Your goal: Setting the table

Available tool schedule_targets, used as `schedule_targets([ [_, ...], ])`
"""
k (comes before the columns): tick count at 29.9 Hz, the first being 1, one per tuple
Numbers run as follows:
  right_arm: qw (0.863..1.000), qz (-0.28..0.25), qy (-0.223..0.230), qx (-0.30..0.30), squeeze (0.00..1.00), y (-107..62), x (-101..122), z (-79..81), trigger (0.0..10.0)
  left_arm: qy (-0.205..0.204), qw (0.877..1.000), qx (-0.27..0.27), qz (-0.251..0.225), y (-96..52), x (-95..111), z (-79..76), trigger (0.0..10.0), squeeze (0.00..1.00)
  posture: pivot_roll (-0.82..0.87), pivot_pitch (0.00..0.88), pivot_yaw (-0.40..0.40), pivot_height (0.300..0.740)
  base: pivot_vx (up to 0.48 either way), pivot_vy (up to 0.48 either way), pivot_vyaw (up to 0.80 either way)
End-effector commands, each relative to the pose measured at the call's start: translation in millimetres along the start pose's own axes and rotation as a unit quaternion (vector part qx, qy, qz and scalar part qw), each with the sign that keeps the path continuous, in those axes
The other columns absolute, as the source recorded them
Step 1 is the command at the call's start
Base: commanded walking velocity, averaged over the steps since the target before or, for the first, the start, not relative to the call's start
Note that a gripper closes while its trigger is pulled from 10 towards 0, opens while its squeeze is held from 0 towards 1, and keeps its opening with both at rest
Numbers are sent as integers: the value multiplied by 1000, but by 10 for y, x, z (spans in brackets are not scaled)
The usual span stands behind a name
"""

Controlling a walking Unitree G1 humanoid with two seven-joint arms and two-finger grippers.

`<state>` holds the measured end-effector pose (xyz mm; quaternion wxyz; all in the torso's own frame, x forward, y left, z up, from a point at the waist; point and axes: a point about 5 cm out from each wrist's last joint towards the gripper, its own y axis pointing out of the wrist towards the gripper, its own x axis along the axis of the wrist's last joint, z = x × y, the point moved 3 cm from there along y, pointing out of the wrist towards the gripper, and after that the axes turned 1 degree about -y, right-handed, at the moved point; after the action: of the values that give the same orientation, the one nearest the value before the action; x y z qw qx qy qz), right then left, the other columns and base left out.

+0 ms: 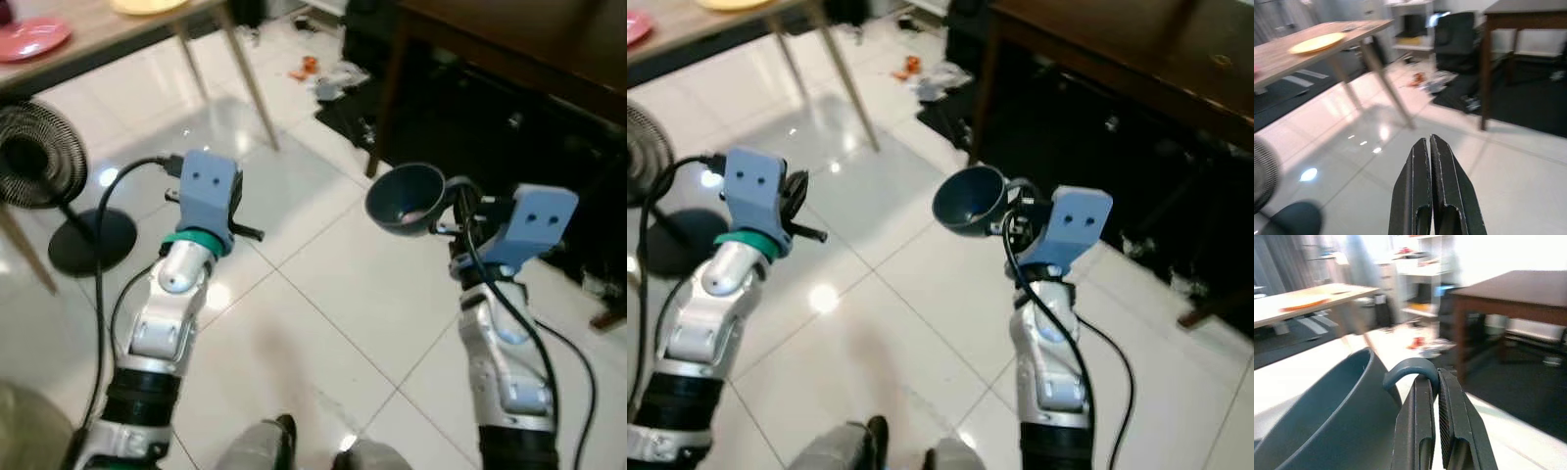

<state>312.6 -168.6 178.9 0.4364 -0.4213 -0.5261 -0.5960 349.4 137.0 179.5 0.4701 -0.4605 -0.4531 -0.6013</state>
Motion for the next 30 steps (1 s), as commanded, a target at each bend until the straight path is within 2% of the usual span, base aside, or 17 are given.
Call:
schedule_targets([
  [1,1000,1,-3,-6,0,-13,-10,-38,10000,-2,1000,-1,9,12,-35,-30,10000,0,-12,0,69,740,0,0,794],
  [16,1000,-1,0,-3,0,0,1,-29,10000,9,999,38,11,62,-33,41,10000,0,-10,0,64,740,0,0,793],
  [20,1000,-15,9,-22,0,37,67,-65,10000,15,998,64,15,114,-37,105,10000,0,-10,0,61,740,480,0,0],
  [30,998,-26,22,-44,0,72,116,-163,10000,14,998,58,8,152,-2,85,10000,0,-13,0,65,740,480,0,0],
])
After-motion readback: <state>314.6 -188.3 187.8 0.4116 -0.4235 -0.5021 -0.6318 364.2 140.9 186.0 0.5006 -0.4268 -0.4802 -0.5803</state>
